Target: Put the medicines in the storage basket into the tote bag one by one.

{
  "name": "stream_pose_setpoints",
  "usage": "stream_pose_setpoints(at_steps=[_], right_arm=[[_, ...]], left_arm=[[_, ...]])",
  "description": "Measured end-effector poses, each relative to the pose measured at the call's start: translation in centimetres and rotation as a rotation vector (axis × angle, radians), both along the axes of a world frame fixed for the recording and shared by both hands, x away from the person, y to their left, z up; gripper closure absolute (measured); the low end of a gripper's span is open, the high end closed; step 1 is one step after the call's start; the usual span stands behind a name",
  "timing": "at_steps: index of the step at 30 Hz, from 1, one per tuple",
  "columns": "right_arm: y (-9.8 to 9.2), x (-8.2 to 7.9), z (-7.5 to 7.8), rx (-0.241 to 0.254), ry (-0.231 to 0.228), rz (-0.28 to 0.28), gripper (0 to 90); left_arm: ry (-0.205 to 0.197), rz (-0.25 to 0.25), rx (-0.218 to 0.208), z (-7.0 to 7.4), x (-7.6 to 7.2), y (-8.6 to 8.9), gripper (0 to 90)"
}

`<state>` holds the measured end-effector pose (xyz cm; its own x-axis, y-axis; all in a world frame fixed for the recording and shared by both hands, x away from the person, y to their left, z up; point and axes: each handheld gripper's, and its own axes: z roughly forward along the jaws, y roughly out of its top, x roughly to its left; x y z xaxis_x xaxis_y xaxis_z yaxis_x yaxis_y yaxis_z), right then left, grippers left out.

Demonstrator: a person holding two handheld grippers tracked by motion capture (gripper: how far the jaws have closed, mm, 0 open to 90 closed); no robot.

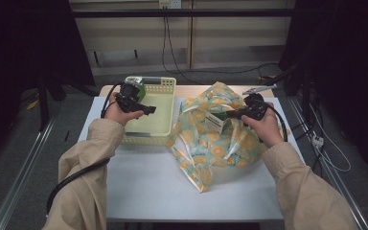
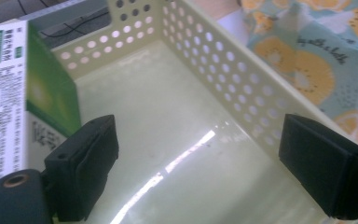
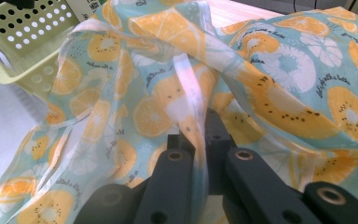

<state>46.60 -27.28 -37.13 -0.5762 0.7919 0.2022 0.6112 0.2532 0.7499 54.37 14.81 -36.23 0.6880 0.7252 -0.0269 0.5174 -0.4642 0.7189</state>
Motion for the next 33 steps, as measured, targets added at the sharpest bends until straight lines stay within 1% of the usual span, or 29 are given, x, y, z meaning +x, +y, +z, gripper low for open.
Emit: stream_pose_setpoints(at_steps=[1, 2, 5, 6, 7, 8, 9, 11, 12, 13, 14, 15, 16, 18, 22, 23, 24, 25, 26, 27, 28, 29, 30, 33], right_arm=[[0.0, 0.0, 0.0, 0.002, 0.002, 0.0, 90.0], [0.1, 0.0, -0.1, 0.002, 0.002, 0.003, 90.0], [0.1, 0.0, -0.2, 0.0, 0.004, 0.005, 90.0], [0.1, 0.1, -0.2, 0.0, 0.005, 0.006, 90.0], [0.2, 0.1, -0.2, 0.0, 0.007, 0.007, 90.0], [0.2, 0.1, -0.2, 0.0, 0.007, 0.009, 90.0], [0.2, 0.1, -0.2, -0.001, 0.008, 0.009, 90.0], [0.2, 0.1, -0.2, 0.003, 0.008, 0.009, 90.0], [0.2, 0.1, -0.2, 0.004, 0.009, 0.009, 90.0], [0.2, 0.1, -0.2, 0.003, 0.008, 0.01, 90.0], [0.2, 0.2, -0.2, 0.005, 0.01, 0.01, 90.0], [0.2, 0.2, -0.2, 0.006, 0.011, 0.01, 90.0], [0.2, 0.2, -0.2, 0.007, 0.012, 0.011, 90.0], [0.1, 0.2, -0.2, 0.007, 0.011, 0.01, 90.0], [-0.1, 0.3, -0.1, 0.014, 0.009, 0.008, 90.0], [-0.2, 0.3, -0.1, 0.015, 0.009, 0.008, 90.0], [-0.3, 0.3, -0.1, 0.017, 0.009, 0.006, 90.0], [-0.3, 0.3, -0.1, 0.02, 0.009, 0.005, 90.0], [-0.4, 0.3, 0.0, 0.021, 0.01, 0.004, 90.0], [-0.4, 0.3, 0.0, 0.019, 0.009, 0.004, 90.0], [-0.5, 0.3, 0.0, 0.021, 0.01, 0.004, 90.0], [-0.5, 0.3, 0.0, 0.022, 0.01, 0.005, 90.0], [-0.5, 0.3, 0.0, 0.02, 0.008, 0.007, 90.0], [-0.6, 0.3, 0.1, 0.02, 0.009, 0.006, 90.0]], left_arm=[[0.0, 0.006, 0.001, -0.1, 0.2, 0.2, 11.9], [0.003, 0.024, -0.005, -0.2, 0.4, 0.3, 11.8], [0.009, 0.04, 0.0, -0.4, 0.9, 0.7, 11.6], [0.018, 0.046, 0.001, -0.4, 1.1, 0.8, 11.6], [0.016, 0.047, 0.011, -0.4, 1.2, 1.0, 11.6], [-0.001, 0.07, 0.034, -0.5, 1.3, 1.0, 11.6], [0.013, 0.052, 0.028, -0.5, 1.5, 1.2, 11.7], [0.02, 0.066, 0.015, -0.5, 1.7, 1.4, 11.6], [0.018, 0.07, 0.014, -0.5, 1.9, 1.5, 11.6], [0.006, 0.092, 0.022, -0.5, 1.9, 1.5, 11.6], [0.021, 0.077, 0.011, -0.4, 2.1, 1.6, 11.4], [0.018, 0.074, 0.018, -0.3, 2.2, 1.7, 11.4], [0.014, 0.083, 0.02, -0.2, 2.4, 1.8, 11.5], [0.018, 0.084, 0.023, -0.1, 2.7, 2.1, 11.5], [0.0, 0.118, 0.032, 0.0, 3.2, 2.6, 11.4], [0.002, 0.126, 0.029, -0.1, 3.3, 2.8, 11.1], [0.002, 0.13, 0.038, -0.2, 3.4, 2.9, 11.3], [-0.008, 0.14, 0.043, -0.3, 3.5, 3.1, 11.6], [-0.007, 0.14, 0.049, -0.3, 3.6, 3.2, 11.2], [-0.004, 0.153, 0.043, -0.5, 3.7, 3.3, 11.2], [-0.007, 0.15, 0.051, -0.6, 3.8, 3.5, 11.8], [-0.008, 0.159, 0.042, -0.7, 3.9, 3.5, 11.6], [-0.004, 0.162, 0.044, -0.8, 3.9, 3.5, 11.5], [-0.001, 0.174, 0.062, -1.0, 4.1, 3.5, 12.2]])
